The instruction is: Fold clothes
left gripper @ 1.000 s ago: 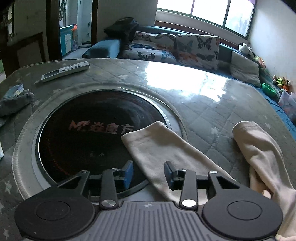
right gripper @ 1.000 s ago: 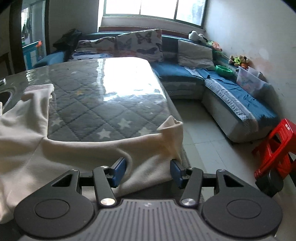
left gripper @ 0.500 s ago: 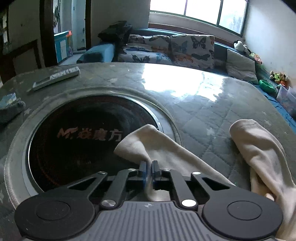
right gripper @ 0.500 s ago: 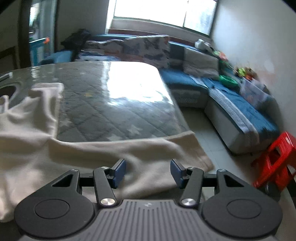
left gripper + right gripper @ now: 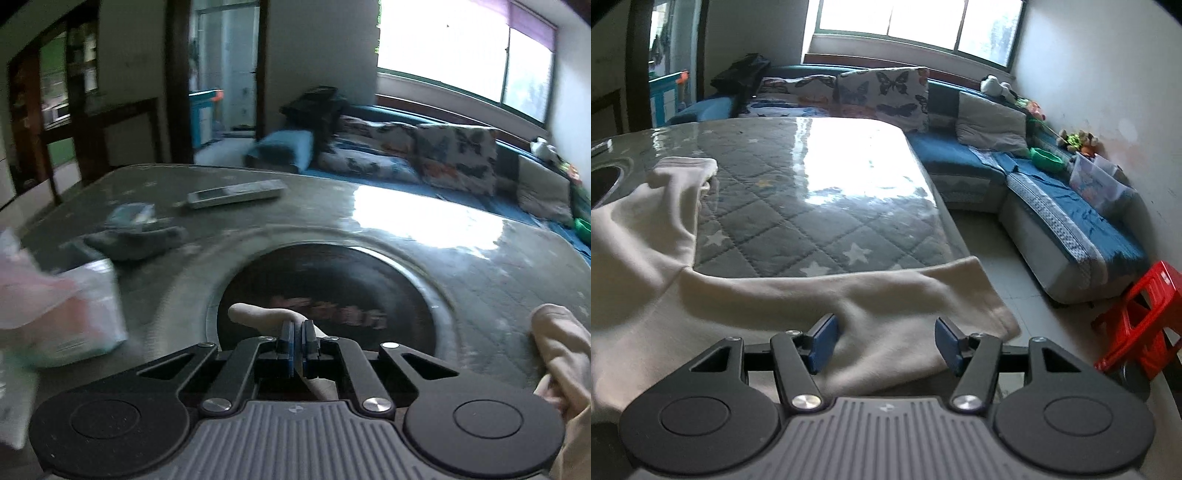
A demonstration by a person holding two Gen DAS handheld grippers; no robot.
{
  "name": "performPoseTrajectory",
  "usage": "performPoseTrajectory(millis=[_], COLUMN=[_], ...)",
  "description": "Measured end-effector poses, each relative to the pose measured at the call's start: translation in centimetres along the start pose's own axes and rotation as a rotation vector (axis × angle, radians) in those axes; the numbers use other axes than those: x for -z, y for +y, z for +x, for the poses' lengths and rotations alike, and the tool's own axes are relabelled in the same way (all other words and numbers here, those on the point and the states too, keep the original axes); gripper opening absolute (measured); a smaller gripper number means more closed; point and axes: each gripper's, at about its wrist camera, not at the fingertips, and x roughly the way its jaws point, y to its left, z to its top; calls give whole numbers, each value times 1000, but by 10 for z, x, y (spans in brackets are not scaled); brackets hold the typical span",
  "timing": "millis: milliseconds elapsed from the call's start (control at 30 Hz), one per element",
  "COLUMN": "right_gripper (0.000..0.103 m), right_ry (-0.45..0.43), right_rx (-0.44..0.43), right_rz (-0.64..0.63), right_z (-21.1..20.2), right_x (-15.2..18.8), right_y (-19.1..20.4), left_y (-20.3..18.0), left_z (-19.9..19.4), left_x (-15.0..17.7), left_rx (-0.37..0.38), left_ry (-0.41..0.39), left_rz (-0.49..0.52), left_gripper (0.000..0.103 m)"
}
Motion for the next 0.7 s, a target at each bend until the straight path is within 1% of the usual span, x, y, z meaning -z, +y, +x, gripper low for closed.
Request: performPoseTrajectory(millis=[100, 200, 267, 367, 400, 467, 500, 567, 600, 633, 700], right_gripper=[59, 59, 59, 57, 56, 53, 53, 50, 50, 49, 47], right_ry=[5, 8, 14, 22, 16, -1, -10, -19, -22, -22, -20], right_rx=[13, 18, 12, -39, -61, -107, -135, -202, -238, -266, -321], right_rz=[3, -7, -14, -19, -20, -28, -32, -38, -40, -45, -55], right_z=[-3, -6, -7, -13, -16, -23, -26, -27, -26, -22, -11], right_x=[3, 5, 4, -4, -8, -19, -25, -41, -49, -57, -74], right_y=[-2, 1, 3, 6, 8, 13, 16, 25, 30, 37, 54], left_y=[18, 31, 37, 41, 40, 34, 32, 27, 24, 21, 12], left_z=[-11, -15, -10, -6, -8, -12, -14, -16, -16, -17, -18], left_x=[7, 23, 32, 36, 35, 29, 25, 16, 12, 8, 4], left_rx=[-37, -67, -52, -2, 4, 2, 5, 15, 24, 36, 66], left_ry=[9, 57, 109, 158, 154, 131, 114, 92, 82, 71, 59], left_rz=[-10, 0, 6, -11, -3, 20, 30, 27, 26, 29, 42], left_gripper=[4, 4, 5, 8, 10, 16, 20, 31, 39, 41, 42])
